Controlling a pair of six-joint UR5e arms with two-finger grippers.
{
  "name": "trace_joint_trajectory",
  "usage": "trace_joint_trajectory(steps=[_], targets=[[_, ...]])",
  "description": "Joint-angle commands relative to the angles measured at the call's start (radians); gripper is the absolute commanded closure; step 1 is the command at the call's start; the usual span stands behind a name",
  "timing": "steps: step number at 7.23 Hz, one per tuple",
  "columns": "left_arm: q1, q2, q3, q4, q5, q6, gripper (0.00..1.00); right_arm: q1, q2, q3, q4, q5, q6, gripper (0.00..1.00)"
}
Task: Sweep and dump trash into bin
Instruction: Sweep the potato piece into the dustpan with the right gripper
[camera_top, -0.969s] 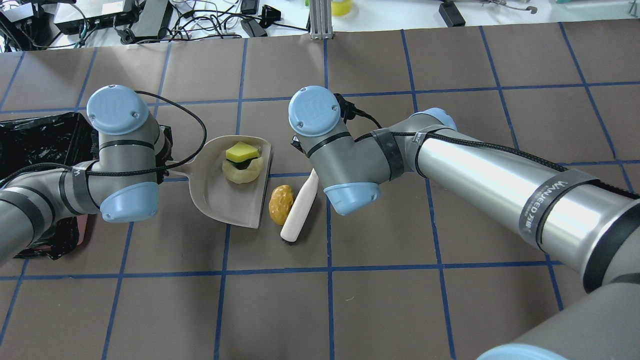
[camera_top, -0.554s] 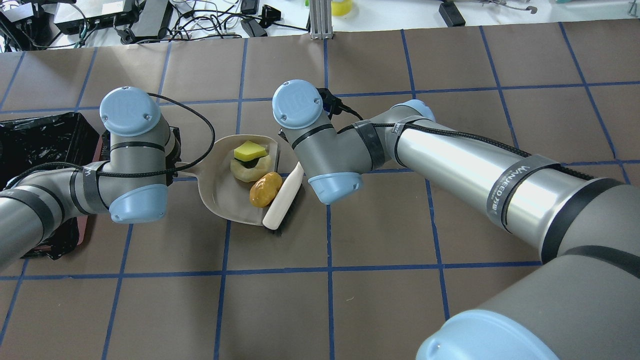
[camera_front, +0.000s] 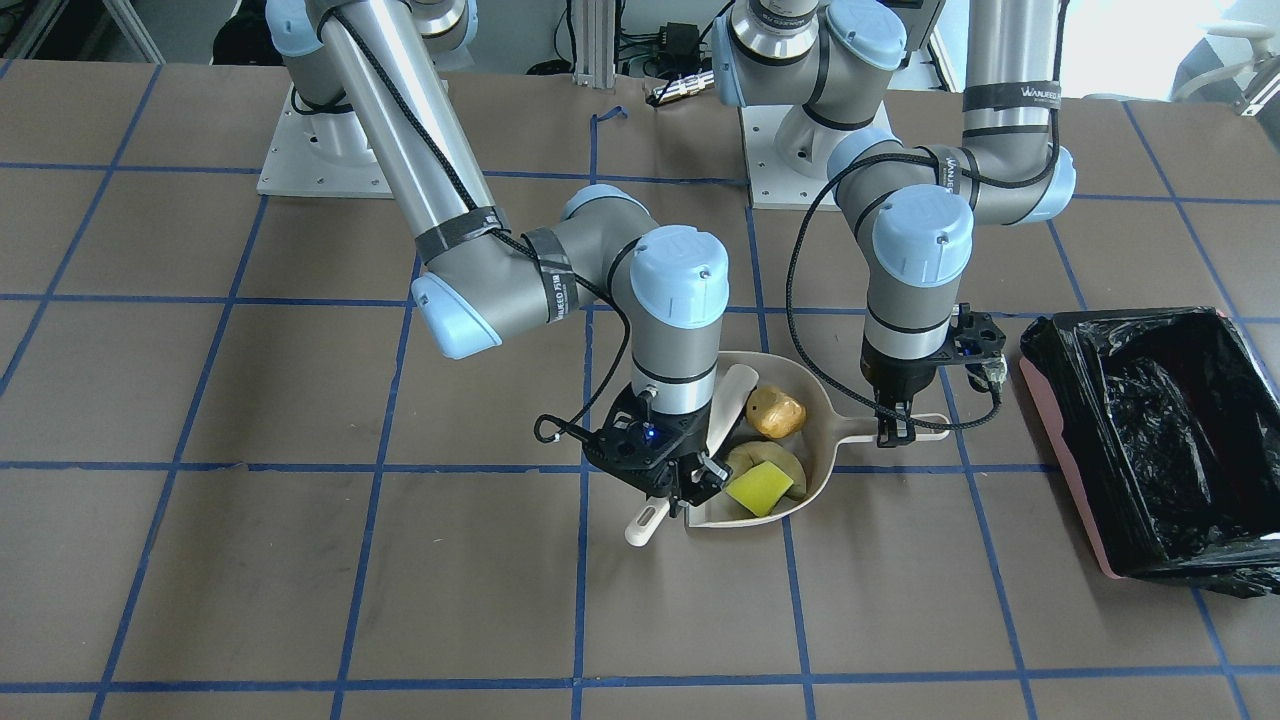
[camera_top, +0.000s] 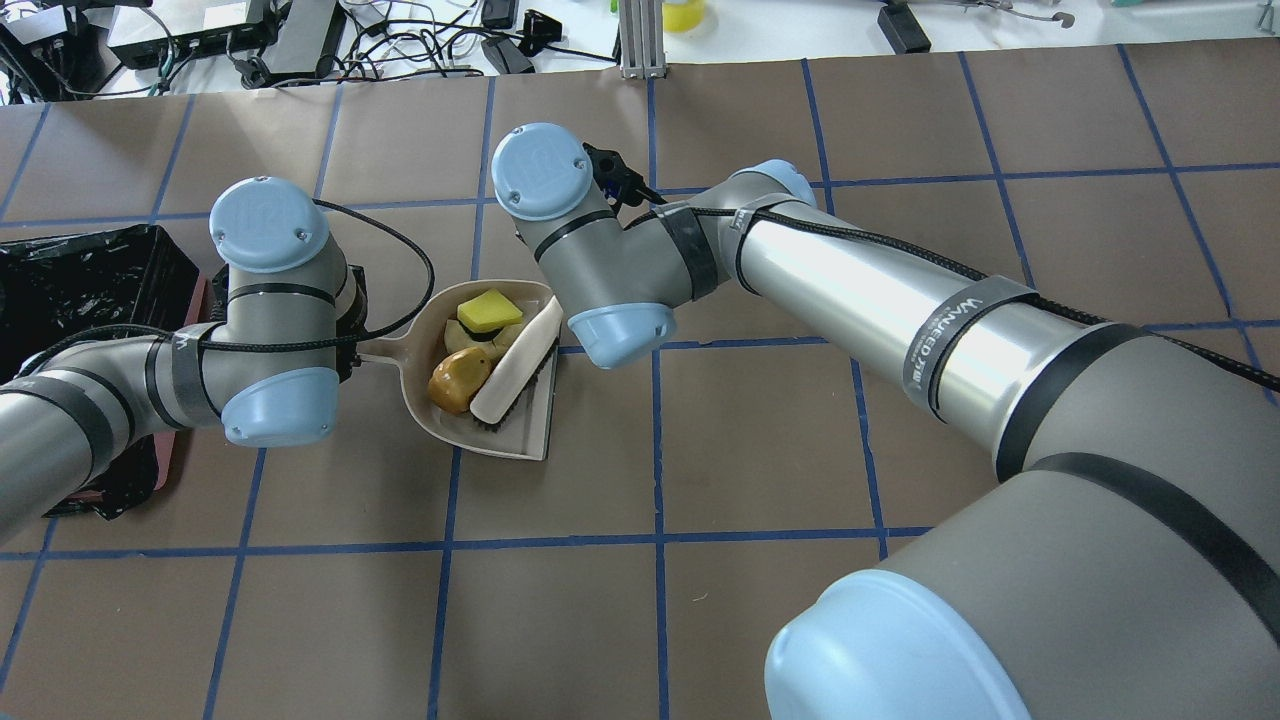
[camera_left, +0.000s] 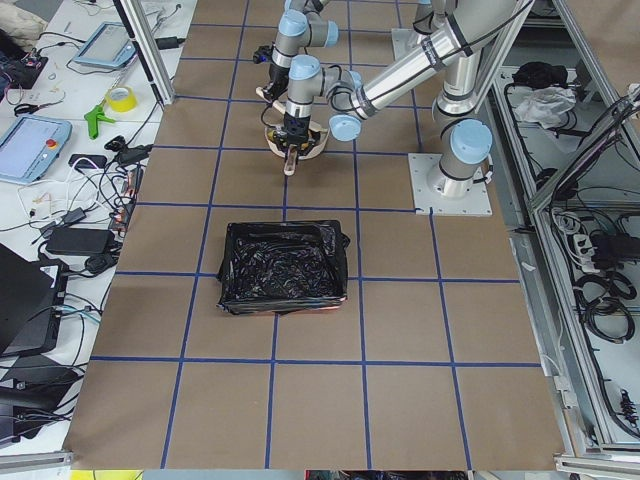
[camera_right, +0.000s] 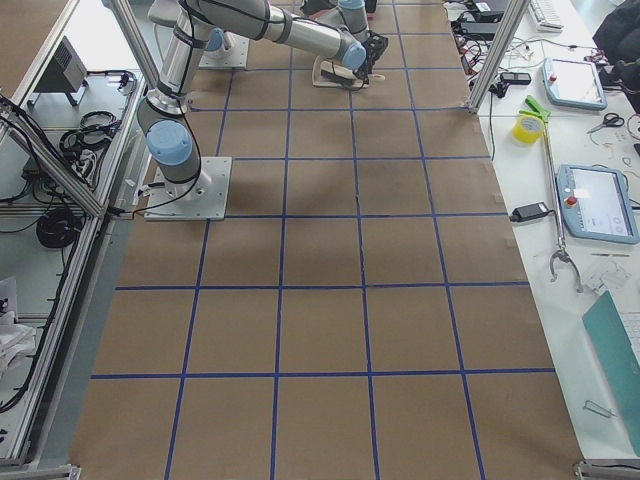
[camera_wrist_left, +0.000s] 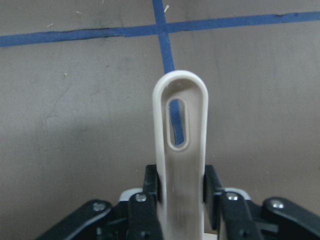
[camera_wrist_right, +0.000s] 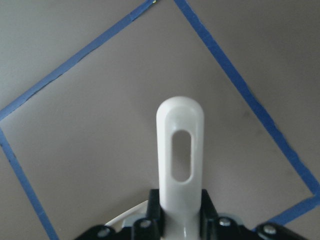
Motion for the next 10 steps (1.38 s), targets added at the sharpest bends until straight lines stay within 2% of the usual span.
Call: trace_joint_trajectory(steps=[1,4,10], targets=[[0.000,0.000,0.002,-0.001,0.001,0.000,1.00,0.017,0.025,-0.082,0.110,-0.008,0.000,0.96],[-0.001,0.000,0.002,-0.001,-0.001,0.000,1.00,-0.009,-0.017,-0.007,0.110,-0.011,-0.170,0.96],[0.000,0.012,0.002,-0.049,-0.015,0.000,1.00,-0.018,-0.030,0.001,0.147,-0.014,-0.212,0.96]])
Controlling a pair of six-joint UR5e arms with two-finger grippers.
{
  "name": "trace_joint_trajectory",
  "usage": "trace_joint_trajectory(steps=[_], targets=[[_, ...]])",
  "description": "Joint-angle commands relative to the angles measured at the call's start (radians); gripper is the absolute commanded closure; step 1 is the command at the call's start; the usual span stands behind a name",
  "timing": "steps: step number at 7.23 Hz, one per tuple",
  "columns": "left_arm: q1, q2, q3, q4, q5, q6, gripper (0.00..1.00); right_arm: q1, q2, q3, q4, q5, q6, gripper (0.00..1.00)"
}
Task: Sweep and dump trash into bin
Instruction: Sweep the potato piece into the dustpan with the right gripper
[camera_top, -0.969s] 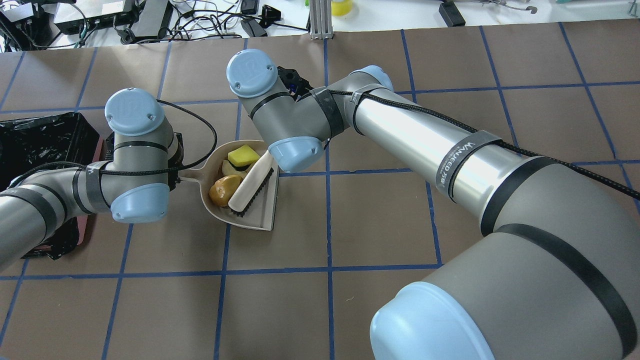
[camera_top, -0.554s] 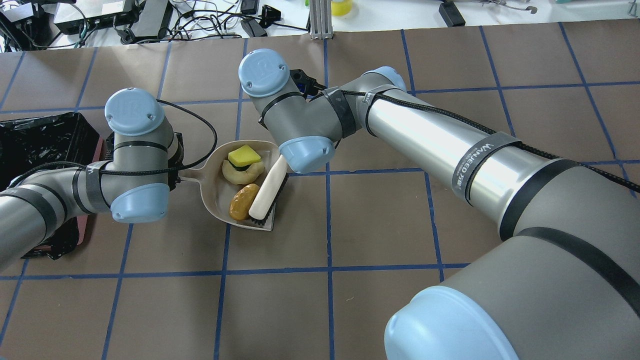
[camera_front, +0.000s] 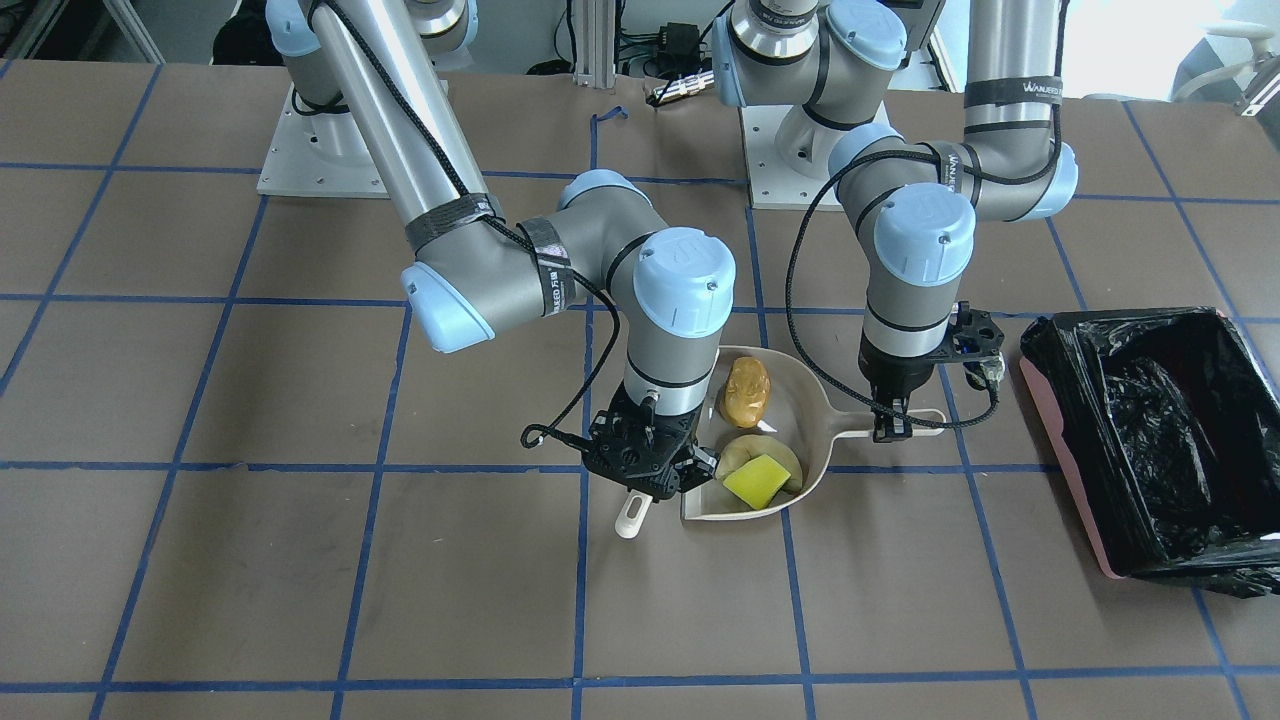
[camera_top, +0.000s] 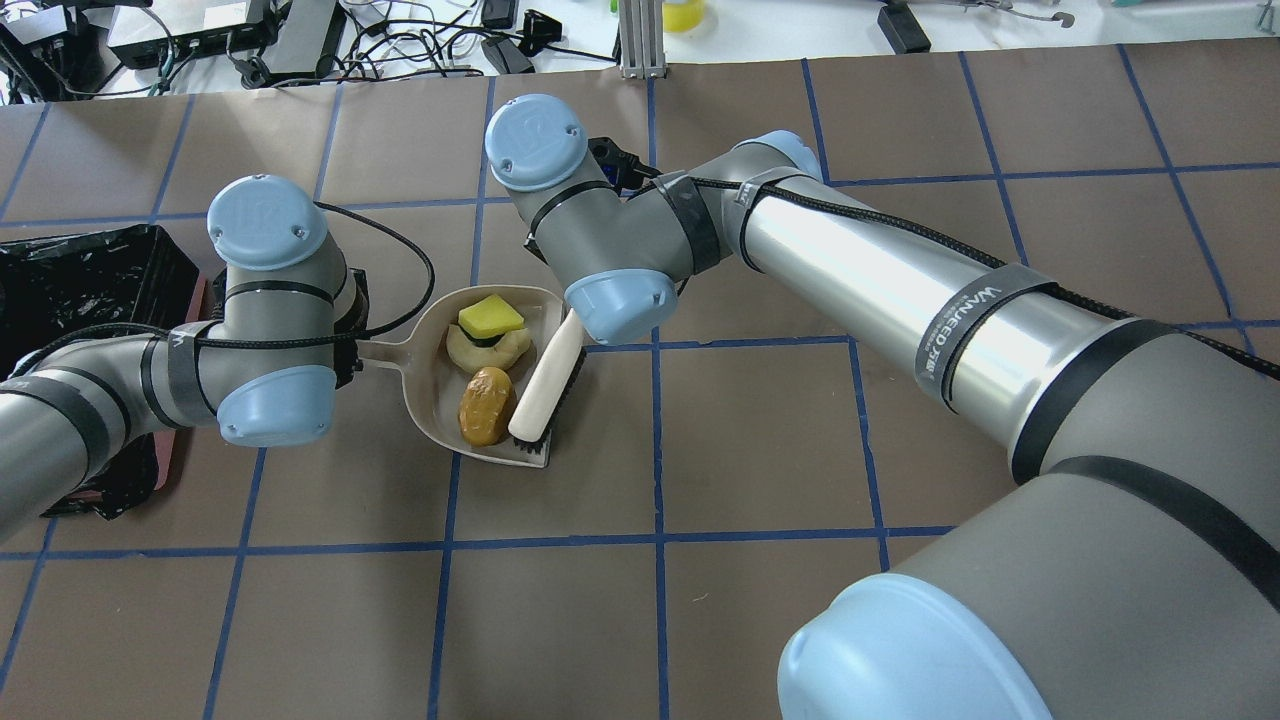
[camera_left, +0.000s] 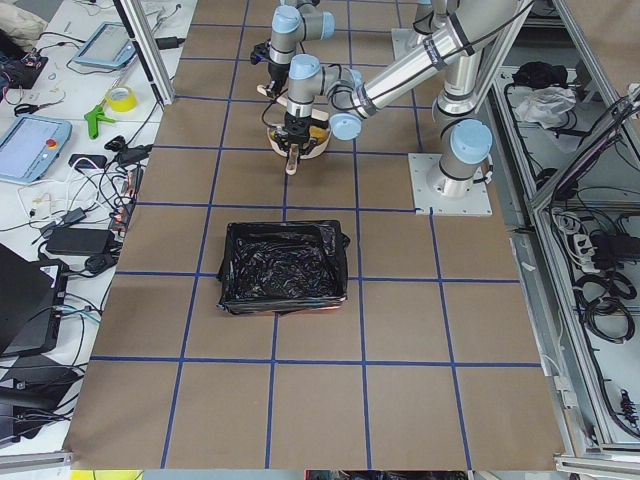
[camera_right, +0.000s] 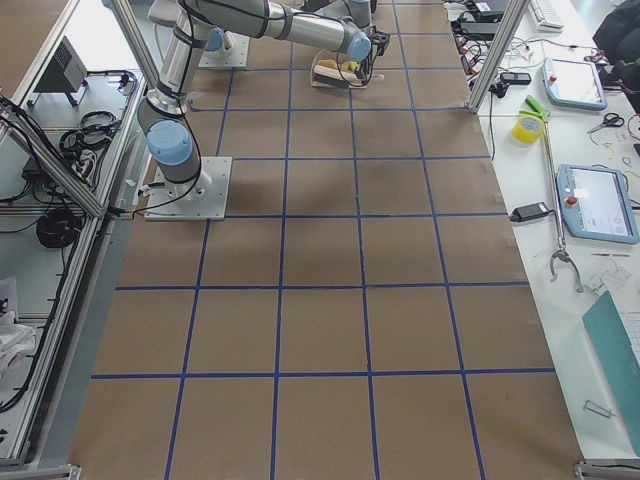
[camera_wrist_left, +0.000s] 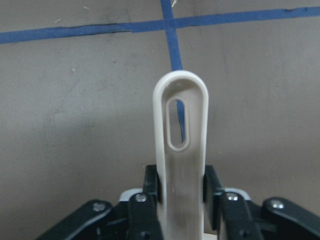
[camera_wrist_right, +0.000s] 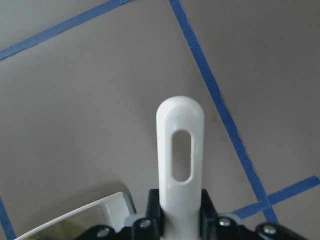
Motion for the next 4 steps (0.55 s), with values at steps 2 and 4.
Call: trace_joint_trajectory(steps=[2,4], targets=[[0.000,0.006,0.001,-0.024,-0.004,0.000,1.00,-0.018,-0.004,0.001,0.041,-0.017,-0.062,0.96],[0.000,0.006,0.003,-0.024,-0.005,0.000,1.00,-0.107,-0.076,0.001,0.141,-0.018,-0.218,0.96]])
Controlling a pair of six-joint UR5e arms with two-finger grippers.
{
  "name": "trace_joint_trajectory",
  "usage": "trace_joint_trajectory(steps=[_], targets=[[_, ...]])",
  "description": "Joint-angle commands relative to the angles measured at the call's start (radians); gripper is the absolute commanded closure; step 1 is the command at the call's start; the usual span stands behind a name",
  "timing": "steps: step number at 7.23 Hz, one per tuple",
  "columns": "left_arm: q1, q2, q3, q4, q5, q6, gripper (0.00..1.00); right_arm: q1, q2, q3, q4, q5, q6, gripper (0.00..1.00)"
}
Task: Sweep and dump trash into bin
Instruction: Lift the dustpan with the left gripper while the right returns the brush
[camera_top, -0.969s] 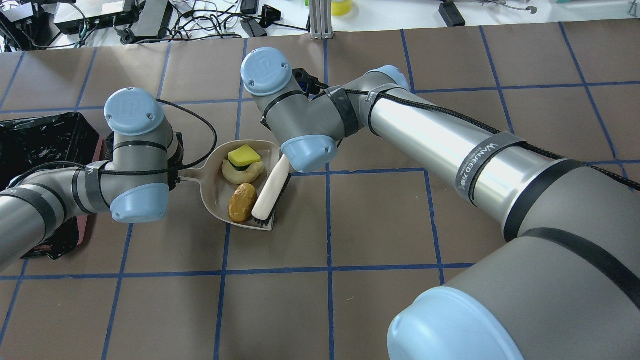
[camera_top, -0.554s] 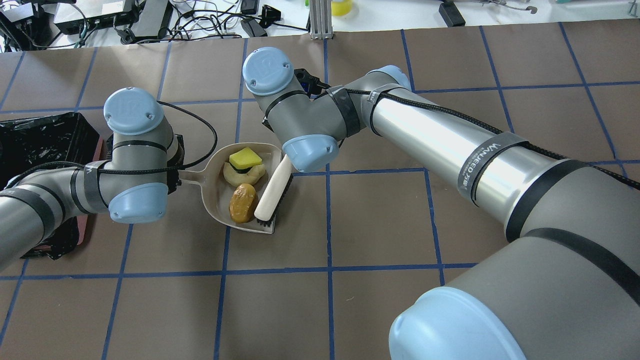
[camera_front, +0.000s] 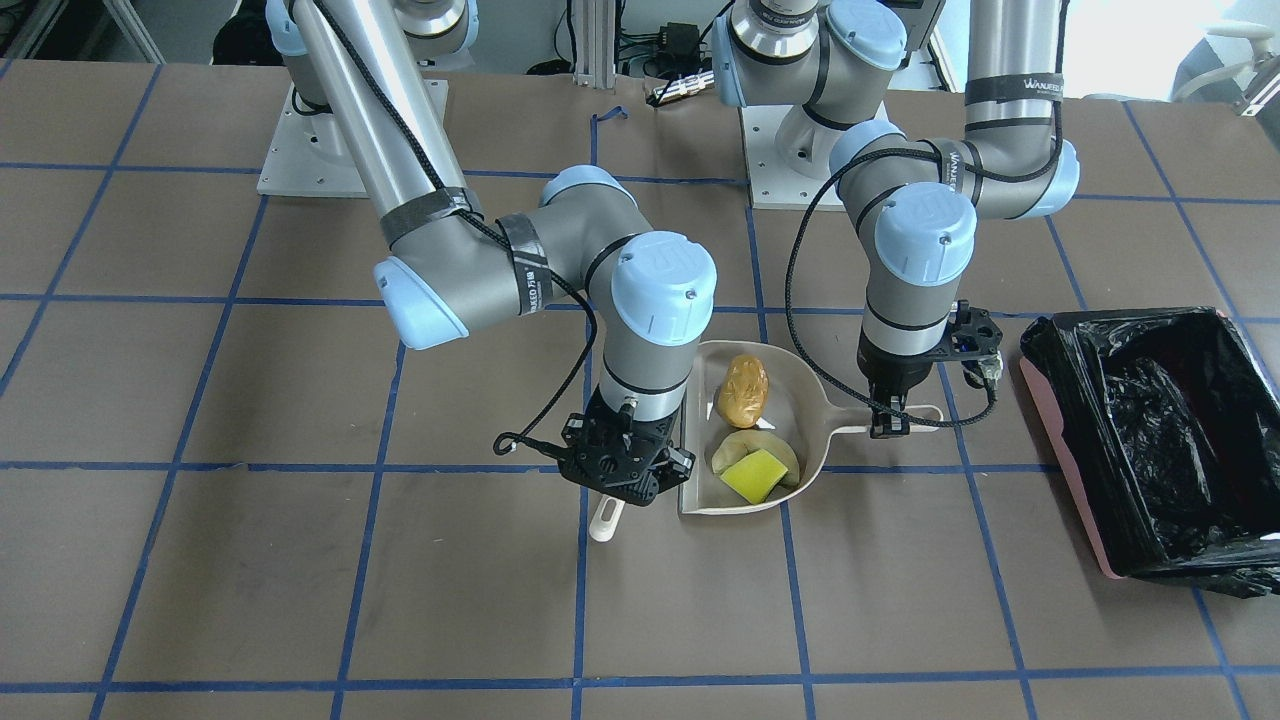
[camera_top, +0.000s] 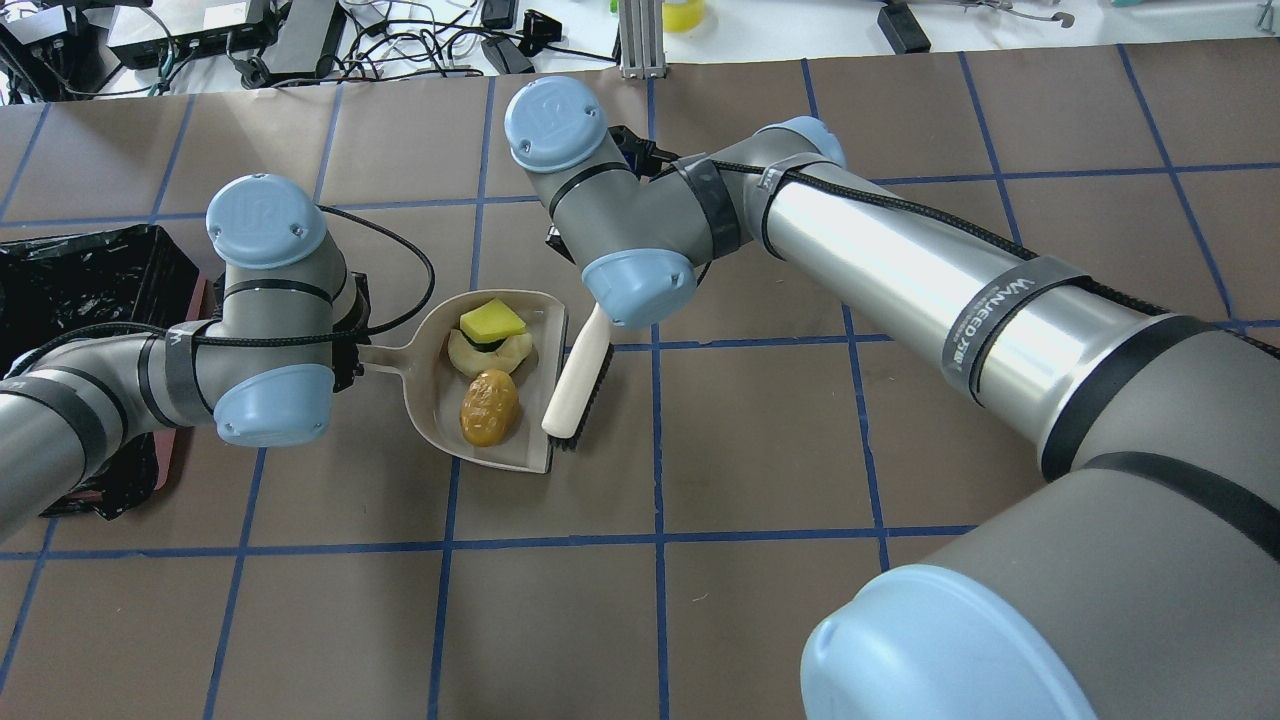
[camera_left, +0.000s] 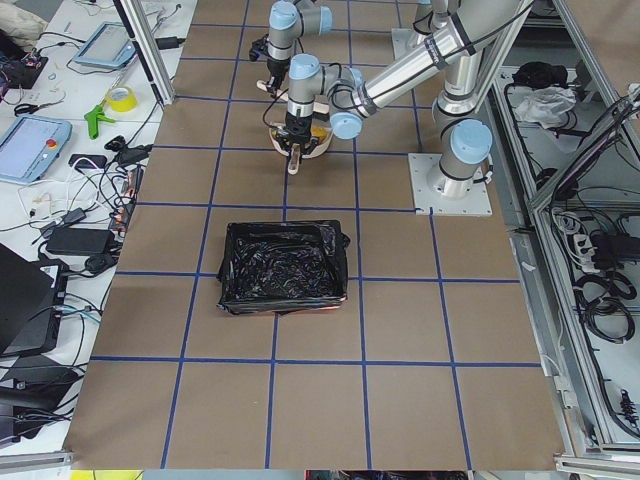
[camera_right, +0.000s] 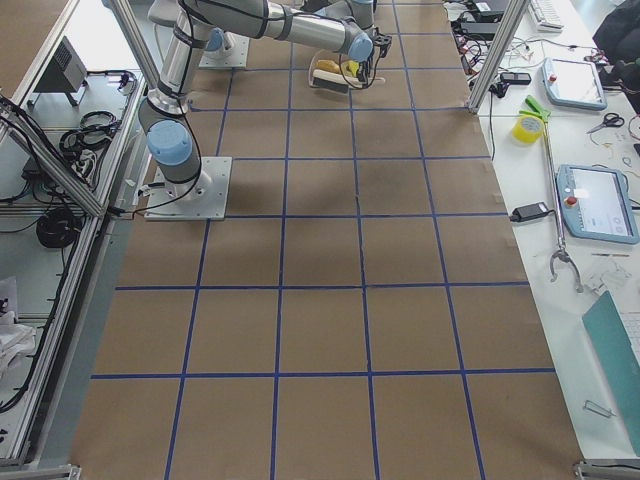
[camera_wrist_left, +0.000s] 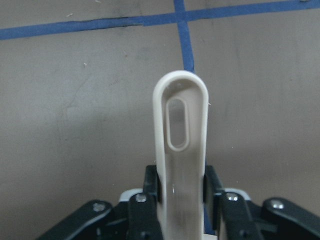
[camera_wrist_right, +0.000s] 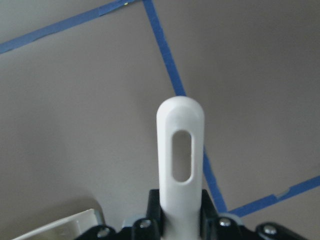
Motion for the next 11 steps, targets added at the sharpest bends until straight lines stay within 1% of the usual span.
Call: trace_joint_trajectory(steps=[1,2,3,4,5,6,7,8,9,10,11], targets=[[0.006,0.002,0.006,-0.012,-0.025,-0.003,1.00,-0.103,-0.057,0.002,0.077,0.006,-0.161,0.96],[0.015,0.007,0.039,-0.096,-0.118,-0.011,1.00,-0.142,-0.068,0.015,0.074,0.006,-0.266,0.96],[0.018,0.008,0.100,-0.179,-0.131,-0.026,1.00,-0.197,-0.079,0.018,0.071,0.006,-0.373,0.96],[0.021,0.008,0.159,-0.245,-0.137,-0.026,1.00,-0.279,-0.085,0.018,0.068,0.013,-0.503,0.96],[0.043,0.008,0.220,-0.297,-0.177,-0.026,1.00,-0.362,-0.085,0.018,0.060,0.059,-0.625,0.96],[0.087,0.010,0.265,-0.356,-0.238,-0.011,1.00,-0.440,-0.074,0.008,0.034,0.105,-0.731,0.96],[0.127,0.013,0.294,-0.358,-0.279,-0.003,1.00,-0.506,-0.058,0.002,-0.010,0.122,-0.815,0.96],[0.167,0.014,0.325,-0.361,-0.300,0.029,1.00,-0.563,-0.036,-0.003,-0.043,0.124,-0.836,0.96],[0.211,0.023,0.361,-0.399,-0.321,0.055,1.00,-0.625,-0.007,-0.011,-0.055,0.159,-0.845,0.95],[0.271,0.028,0.415,-0.487,-0.323,0.095,1.00,-0.671,0.020,-0.024,-0.058,0.223,-0.877,0.96],[0.334,0.033,0.478,-0.567,-0.323,0.171,1.00,-0.698,0.047,-0.050,-0.066,0.214,-0.894,0.97]])
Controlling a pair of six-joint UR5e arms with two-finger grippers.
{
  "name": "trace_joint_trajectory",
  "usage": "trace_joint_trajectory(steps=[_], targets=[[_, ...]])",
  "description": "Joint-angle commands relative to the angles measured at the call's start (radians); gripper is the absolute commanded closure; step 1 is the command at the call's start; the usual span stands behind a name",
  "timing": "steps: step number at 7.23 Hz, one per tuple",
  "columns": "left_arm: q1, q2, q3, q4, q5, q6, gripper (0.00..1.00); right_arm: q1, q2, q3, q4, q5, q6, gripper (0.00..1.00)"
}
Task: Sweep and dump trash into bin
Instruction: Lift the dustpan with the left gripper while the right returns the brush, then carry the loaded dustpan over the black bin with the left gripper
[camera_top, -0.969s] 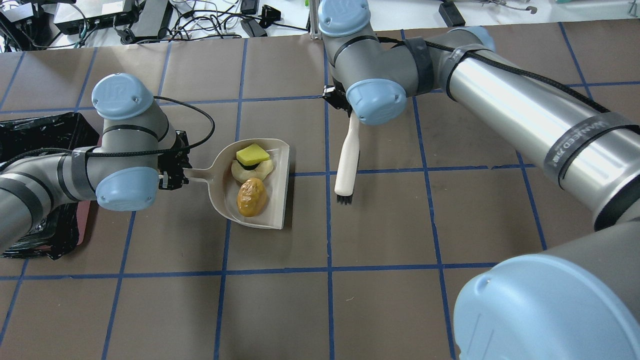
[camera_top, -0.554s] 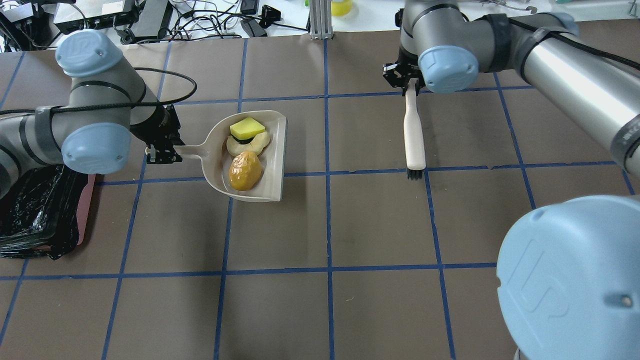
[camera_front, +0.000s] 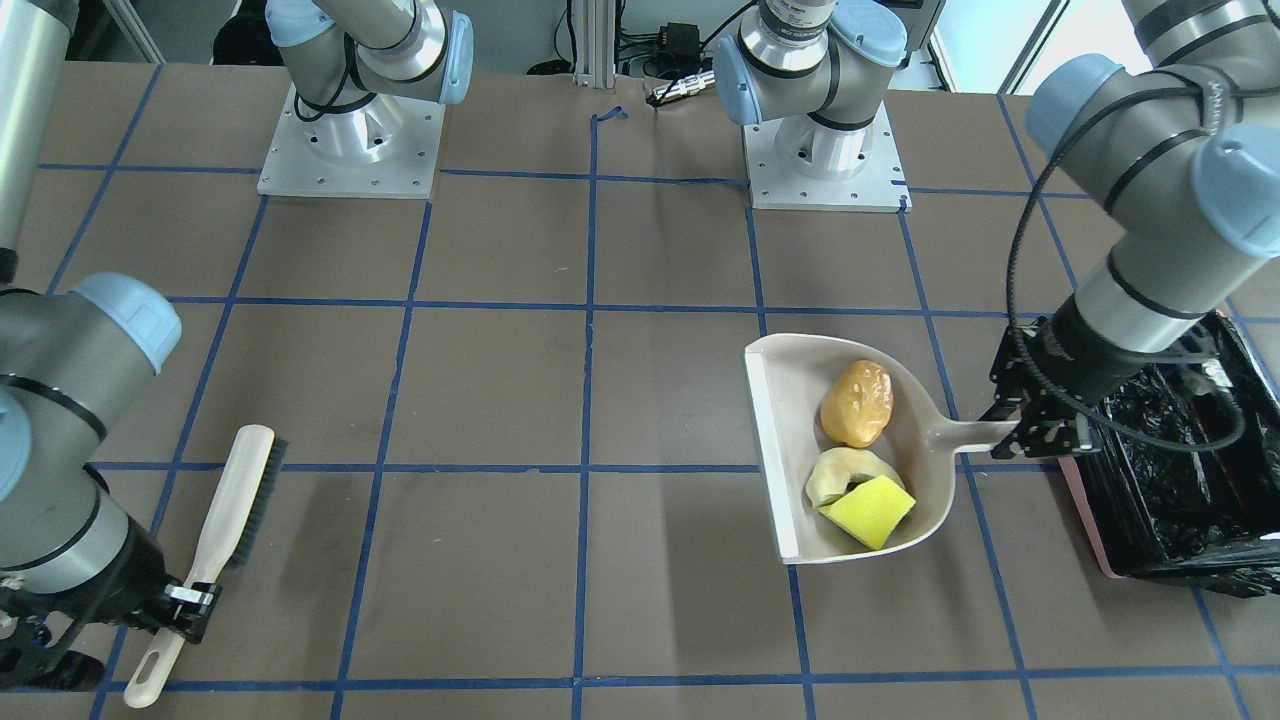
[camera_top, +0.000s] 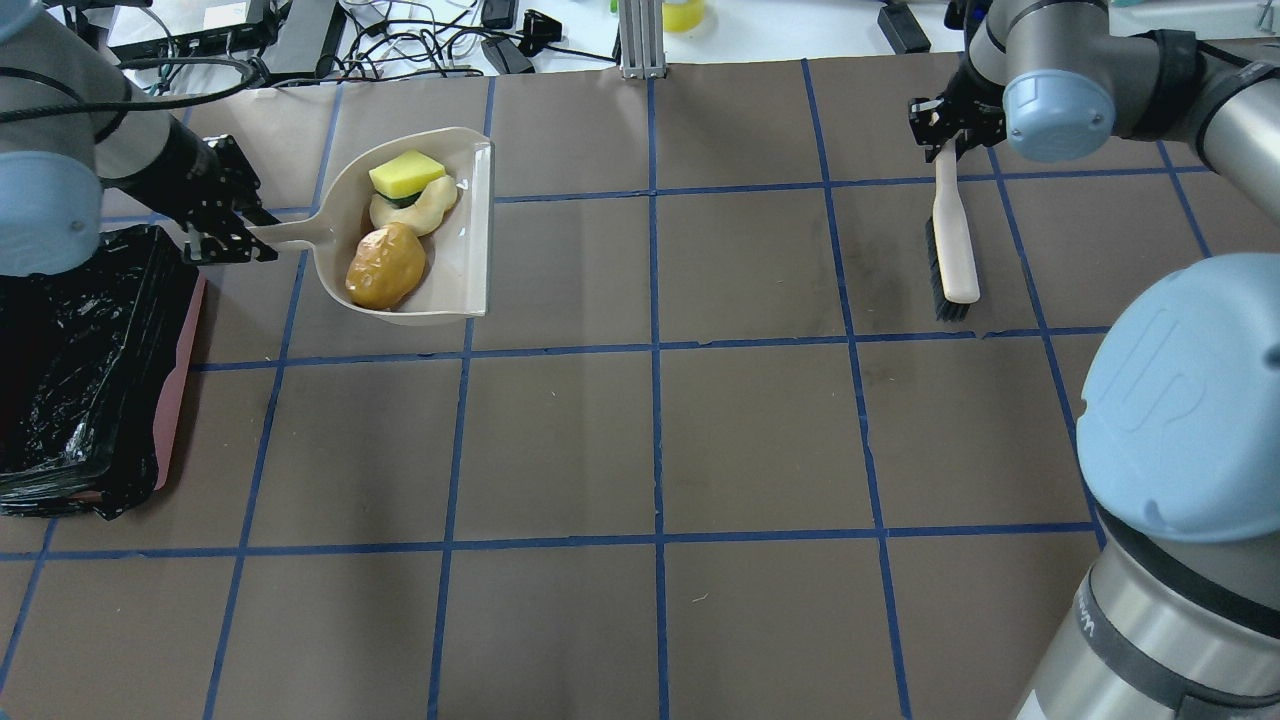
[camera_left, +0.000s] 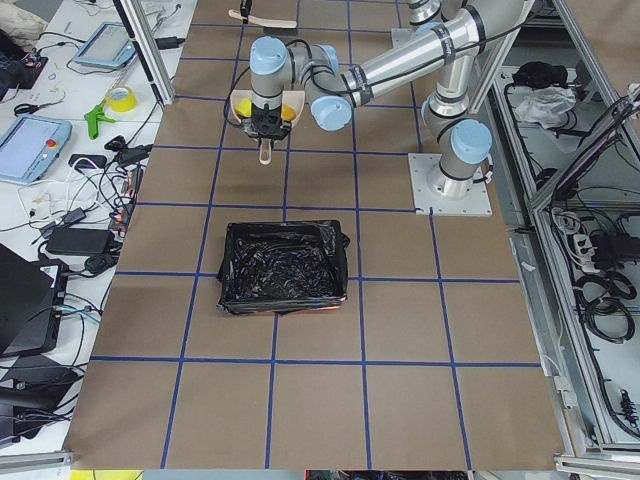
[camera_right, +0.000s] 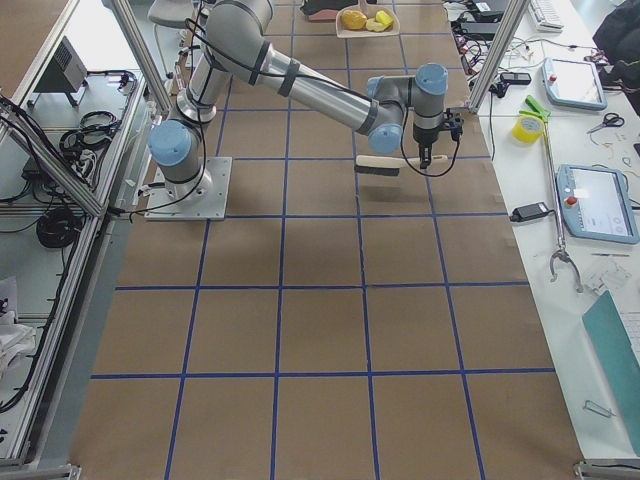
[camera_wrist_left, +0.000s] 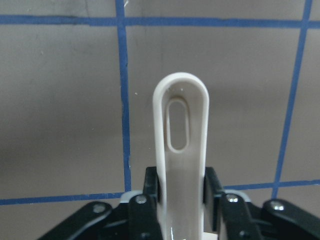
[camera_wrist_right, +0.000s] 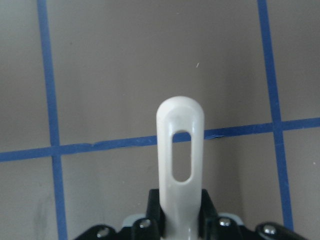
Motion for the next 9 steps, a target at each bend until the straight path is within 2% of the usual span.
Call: trace_joint_trajectory(steps=[1,4,6,7,8,9], targets=[[0.137,0.009,0.119,-0.161,-0.005,0.153,1.00,-0.050,0.043,-0.024,-0.015,0.015,-0.047,0.97],[0.341,-0.006,0.163,-0.187,0.006,0.421,1.00,-0.072,0.052,-0.013,-0.033,0.009,-0.177,0.97],[0.445,-0.029,0.205,-0.175,0.011,0.602,1.00,-0.074,0.063,-0.013,-0.038,-0.002,-0.175,0.97],[0.464,-0.046,0.219,-0.129,0.021,0.681,1.00,-0.074,0.061,-0.013,-0.038,-0.002,-0.176,0.95],[0.483,-0.070,0.220,-0.053,0.087,0.756,1.00,-0.074,0.061,-0.013,-0.039,-0.002,-0.179,0.94],[0.512,-0.098,0.223,-0.007,0.089,0.820,1.00,-0.074,0.063,-0.009,-0.036,0.000,-0.179,0.86]])
